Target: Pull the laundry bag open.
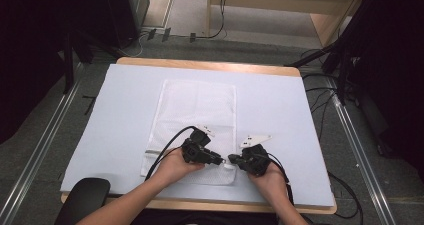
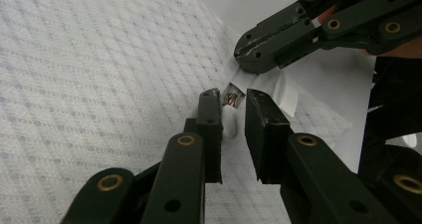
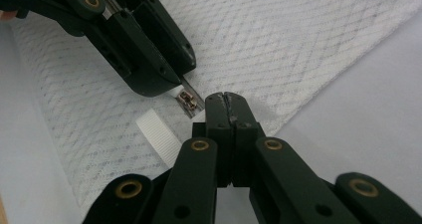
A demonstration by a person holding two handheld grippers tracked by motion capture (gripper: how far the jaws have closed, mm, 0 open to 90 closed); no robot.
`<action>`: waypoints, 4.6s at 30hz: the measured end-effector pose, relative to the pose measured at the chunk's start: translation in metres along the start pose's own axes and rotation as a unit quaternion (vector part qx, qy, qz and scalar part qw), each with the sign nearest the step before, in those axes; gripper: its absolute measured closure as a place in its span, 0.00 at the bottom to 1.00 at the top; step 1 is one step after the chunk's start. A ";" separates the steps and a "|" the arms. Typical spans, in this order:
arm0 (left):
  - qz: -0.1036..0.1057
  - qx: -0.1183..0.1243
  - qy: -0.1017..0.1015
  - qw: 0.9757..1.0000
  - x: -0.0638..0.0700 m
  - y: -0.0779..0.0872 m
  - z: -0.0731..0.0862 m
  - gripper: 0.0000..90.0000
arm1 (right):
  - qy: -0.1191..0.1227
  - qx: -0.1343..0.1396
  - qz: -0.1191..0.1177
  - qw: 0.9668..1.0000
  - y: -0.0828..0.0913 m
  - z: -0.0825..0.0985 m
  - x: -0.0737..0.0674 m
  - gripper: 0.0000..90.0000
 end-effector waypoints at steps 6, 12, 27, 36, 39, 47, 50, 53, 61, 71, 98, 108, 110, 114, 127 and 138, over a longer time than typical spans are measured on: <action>-0.001 0.001 0.000 1.000 0.002 -0.004 0.001 0.92 | -0.002 -0.001 0.001 1.000 0.000 0.000 0.000 1.00; 0.009 -0.002 0.005 1.000 -0.001 -0.004 0.000 0.95 | -0.002 -0.003 0.004 1.000 0.000 0.000 -0.001 1.00; 0.052 -0.024 0.041 0.998 -0.006 -0.002 -0.002 0.98 | 0.031 -0.002 0.017 0.999 0.000 0.001 -0.004 1.00; 0.043 -0.030 0.053 0.997 -0.013 0.009 -0.002 0.98 | 0.042 0.003 0.013 0.999 -0.001 0.001 -0.004 1.00; 0.054 -0.024 0.068 0.996 -0.017 0.017 -0.002 0.98 | 0.038 0.007 0.011 0.999 -0.001 0.002 -0.003 1.00; 0.045 -0.029 0.071 0.996 -0.027 0.037 0.004 0.98 | 0.040 0.017 -0.001 0.999 0.000 0.003 -0.002 1.00; 0.042 -0.024 0.077 0.996 -0.033 0.048 0.005 0.98 | 0.043 0.020 -0.006 0.999 -0.001 0.003 0.000 1.00; 0.046 -0.025 0.084 0.995 -0.038 0.055 0.008 0.98 | 0.041 0.021 -0.011 0.999 -0.001 0.003 0.000 1.00; 0.041 -0.025 0.084 0.995 -0.040 0.060 0.012 0.98 | 0.043 0.020 -0.020 0.999 -0.001 0.003 0.001 1.00; 0.036 -0.020 0.098 0.994 -0.046 0.069 0.020 0.98 | 0.036 0.019 -0.039 0.998 -0.001 0.003 0.004 1.00; -0.014 0.012 0.146 0.989 -0.096 0.146 0.073 0.98 | 0.040 0.003 -0.059 0.997 -0.002 0.000 0.007 1.00; -0.049 0.025 0.185 0.981 -0.124 0.175 0.097 0.98 | 0.040 -0.001 -0.064 0.997 -0.002 -0.001 0.007 1.00; -0.041 0.035 0.196 0.979 -0.128 0.180 0.102 0.98 | 0.042 -0.001 -0.065 0.997 -0.002 -0.001 0.008 1.00; -0.049 0.031 0.190 0.980 -0.128 0.177 0.103 0.98 | 0.042 -0.002 -0.064 0.997 -0.003 -0.002 0.007 1.00; -0.046 0.032 0.189 0.980 -0.120 0.176 0.112 0.98 | 0.040 -0.008 -0.068 0.997 -0.003 -0.003 0.008 1.00; -0.047 0.053 0.177 0.982 -0.117 0.179 0.112 0.92 | 0.031 -0.009 -0.080 0.996 -0.003 -0.004 0.011 0.96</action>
Point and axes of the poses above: each handheld gripper's, and its own axes: y roughly backward along the jaws, z roughly out of its underside, x roughly to its right, the point moved 7 cm from there along -y, roughly forward along the jaws, and after that the axes turned 5 degrees about y, right-handed, at the moved point
